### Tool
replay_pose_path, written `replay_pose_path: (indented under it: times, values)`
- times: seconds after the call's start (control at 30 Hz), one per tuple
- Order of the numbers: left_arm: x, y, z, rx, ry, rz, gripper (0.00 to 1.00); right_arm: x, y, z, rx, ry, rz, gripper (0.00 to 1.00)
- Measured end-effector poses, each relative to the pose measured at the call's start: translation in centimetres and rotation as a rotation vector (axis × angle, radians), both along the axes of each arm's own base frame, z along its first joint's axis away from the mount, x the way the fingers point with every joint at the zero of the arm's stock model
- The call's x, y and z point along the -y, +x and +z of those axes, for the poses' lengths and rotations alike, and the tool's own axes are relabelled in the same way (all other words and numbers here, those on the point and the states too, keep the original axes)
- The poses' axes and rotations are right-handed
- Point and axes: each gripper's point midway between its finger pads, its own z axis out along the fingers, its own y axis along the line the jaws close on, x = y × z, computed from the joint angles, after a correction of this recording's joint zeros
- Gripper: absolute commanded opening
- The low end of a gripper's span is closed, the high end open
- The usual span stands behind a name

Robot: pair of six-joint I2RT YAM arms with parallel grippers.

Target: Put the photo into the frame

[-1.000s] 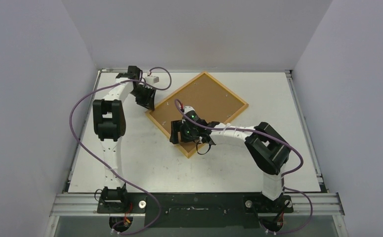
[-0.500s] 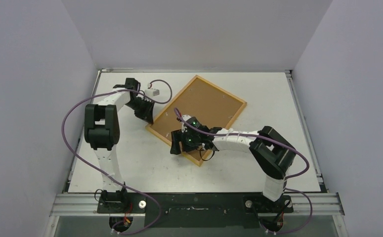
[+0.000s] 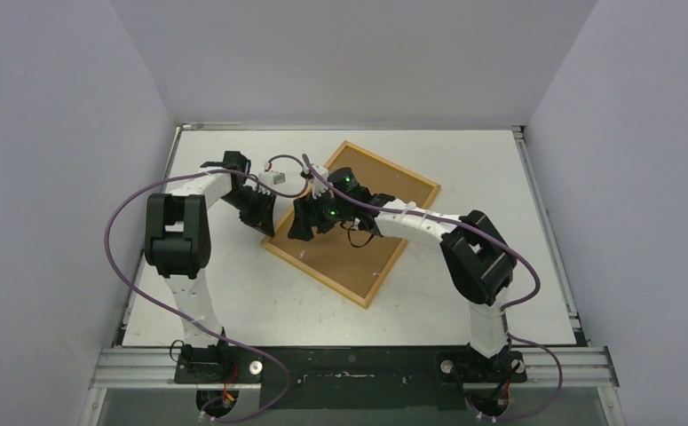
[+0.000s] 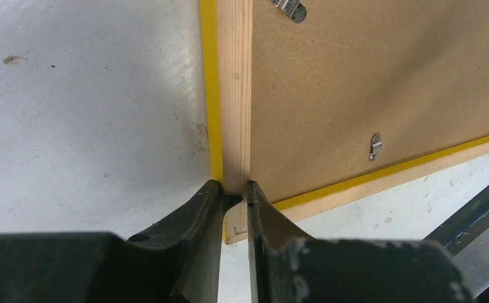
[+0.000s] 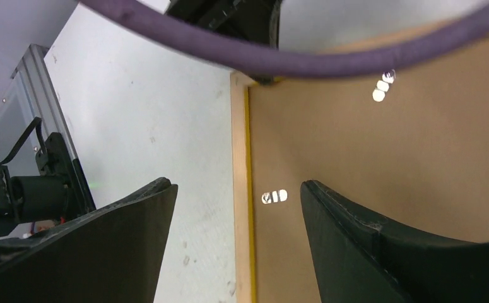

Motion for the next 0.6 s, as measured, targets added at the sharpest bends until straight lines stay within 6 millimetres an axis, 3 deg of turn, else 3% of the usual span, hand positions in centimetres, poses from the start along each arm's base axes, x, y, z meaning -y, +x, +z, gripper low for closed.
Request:
replay_pose_path:
  times: [0.1, 0.37, 0.6]
  values:
    - [0.0, 0.0, 0.0, -0.004, 0.001, 0.010, 0.14, -1.4, 0.8, -0.1, 0.046, 0.029, 0.071, 0.73]
    - [0.0, 0.0, 0.0, -0.015, 0.001, 0.036, 0.12, -3.3, -1.8, -4.2, 0.036, -0.011, 0.239, 0.73]
    - [-0.1, 0.1, 0.0, -0.019, 0.001, 0.046, 0.11, -4.1, -2.8, -4.8, 0.064, -0.030, 0.294, 0.72]
